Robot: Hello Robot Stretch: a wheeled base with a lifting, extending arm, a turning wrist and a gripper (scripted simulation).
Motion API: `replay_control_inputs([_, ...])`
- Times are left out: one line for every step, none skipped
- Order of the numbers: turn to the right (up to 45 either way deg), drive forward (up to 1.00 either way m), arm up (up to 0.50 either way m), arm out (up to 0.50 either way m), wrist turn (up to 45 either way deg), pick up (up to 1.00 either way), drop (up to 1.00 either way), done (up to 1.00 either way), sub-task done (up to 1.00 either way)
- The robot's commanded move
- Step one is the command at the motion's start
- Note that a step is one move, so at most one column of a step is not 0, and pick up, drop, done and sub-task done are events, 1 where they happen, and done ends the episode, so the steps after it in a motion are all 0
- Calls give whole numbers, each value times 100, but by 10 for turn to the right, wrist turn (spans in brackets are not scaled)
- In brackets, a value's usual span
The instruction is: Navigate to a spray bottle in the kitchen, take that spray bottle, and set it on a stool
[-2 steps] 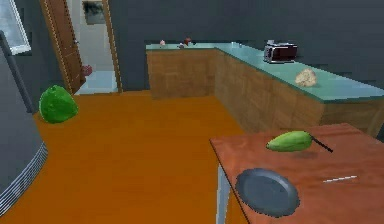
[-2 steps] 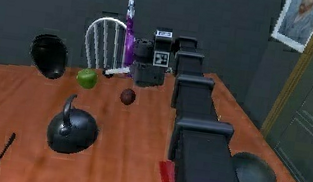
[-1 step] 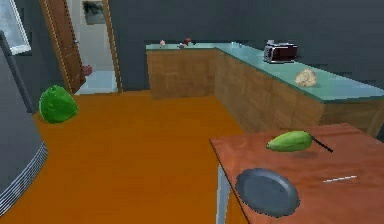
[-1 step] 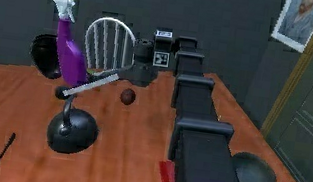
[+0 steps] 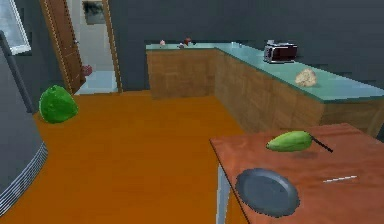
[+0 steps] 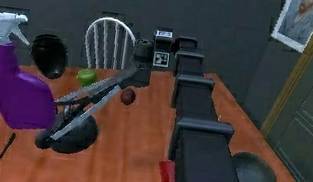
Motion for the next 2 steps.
replay_control_inputs([0, 0, 0, 0, -150, 0, 0, 0, 0])
replay_control_inputs([0, 0, 0, -28, 0, 0, 0, 0, 0])
